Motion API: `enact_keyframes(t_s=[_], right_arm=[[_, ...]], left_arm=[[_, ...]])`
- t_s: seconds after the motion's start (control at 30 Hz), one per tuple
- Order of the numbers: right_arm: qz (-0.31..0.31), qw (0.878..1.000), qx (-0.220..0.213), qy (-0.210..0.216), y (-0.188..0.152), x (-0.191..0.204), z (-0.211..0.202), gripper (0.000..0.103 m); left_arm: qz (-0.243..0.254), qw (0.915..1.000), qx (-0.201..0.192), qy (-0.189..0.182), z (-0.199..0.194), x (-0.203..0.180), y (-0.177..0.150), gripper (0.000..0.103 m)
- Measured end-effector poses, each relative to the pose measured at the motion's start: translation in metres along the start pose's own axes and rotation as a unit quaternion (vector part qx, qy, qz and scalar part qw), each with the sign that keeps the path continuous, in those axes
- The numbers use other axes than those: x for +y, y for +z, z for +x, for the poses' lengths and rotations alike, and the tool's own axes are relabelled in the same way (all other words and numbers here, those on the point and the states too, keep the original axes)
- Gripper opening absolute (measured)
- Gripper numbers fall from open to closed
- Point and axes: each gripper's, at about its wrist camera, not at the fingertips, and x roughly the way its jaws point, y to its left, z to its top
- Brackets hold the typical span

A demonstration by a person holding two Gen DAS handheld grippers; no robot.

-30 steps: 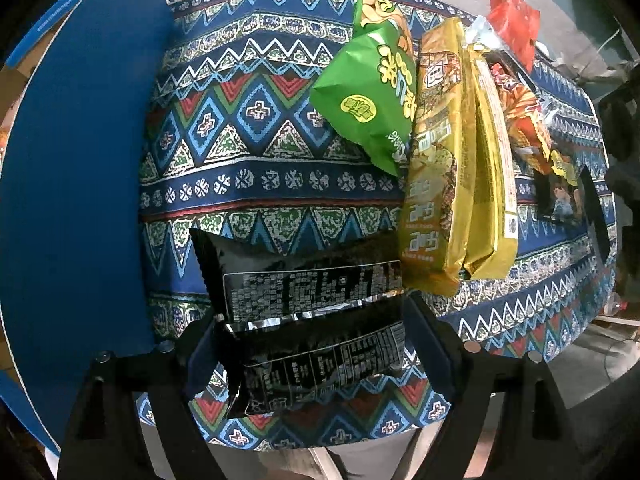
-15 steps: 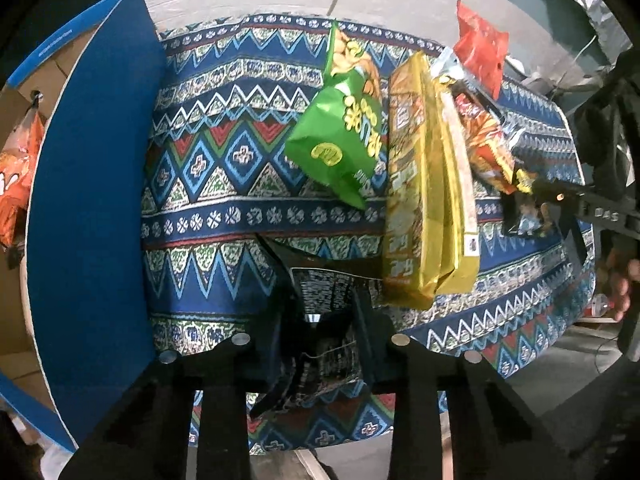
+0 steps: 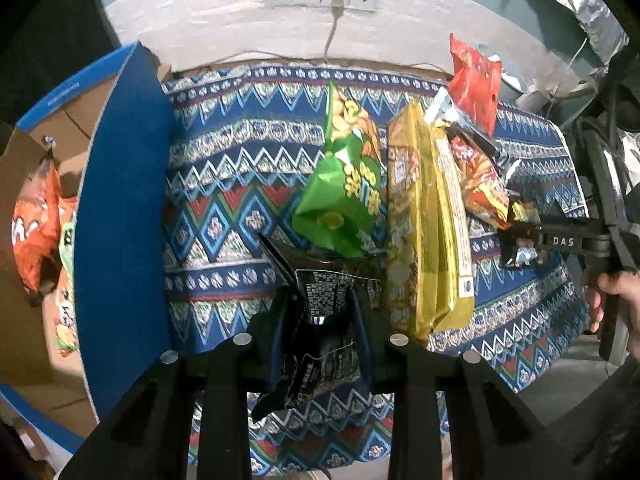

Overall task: Organize snacks
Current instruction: 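Grasp the black packet with the left tool while the right tool grasps the black-yellow snack bag, then carry both black bags into the cardboard box and open both tools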

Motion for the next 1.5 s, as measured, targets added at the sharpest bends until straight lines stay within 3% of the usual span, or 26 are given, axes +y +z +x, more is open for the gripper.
enact_keyframes(t_s=[0.23, 0.3, 0.53, 0.93, 1.5], right_arm=[[-0.018, 1.000, 0.014, -0.020, -0.002, 0.003, 0.024, 0.076], [-0.033, 0.999, 0.006, -0.022, -0.003, 0.007, 0.021, 0.063], [-0.061, 0.997, -0.009, -0.044, -0.011, 0.007, 0.007, 0.062], [-0.078, 0.993, -0.066, -0.057, -0.020, 0.017, -0.059, 0.062], [-0.116, 0.985, -0.128, -0.020, -0.026, 0.060, -0.122, 0.062]], left_arm=[[0.008, 0.9997, -0.017, 0.017, -0.003, 0.002, 0.006, 0.030], [0.012, 0.9994, -0.022, 0.022, -0.005, 0.001, 0.008, 0.030], [0.029, 0.9978, -0.044, 0.040, -0.014, -0.003, 0.011, 0.030], [0.039, 0.9940, -0.083, 0.060, -0.040, -0.002, 0.011, 0.030], [0.032, 0.9823, -0.158, 0.094, -0.094, 0.016, 0.010, 0.030]])
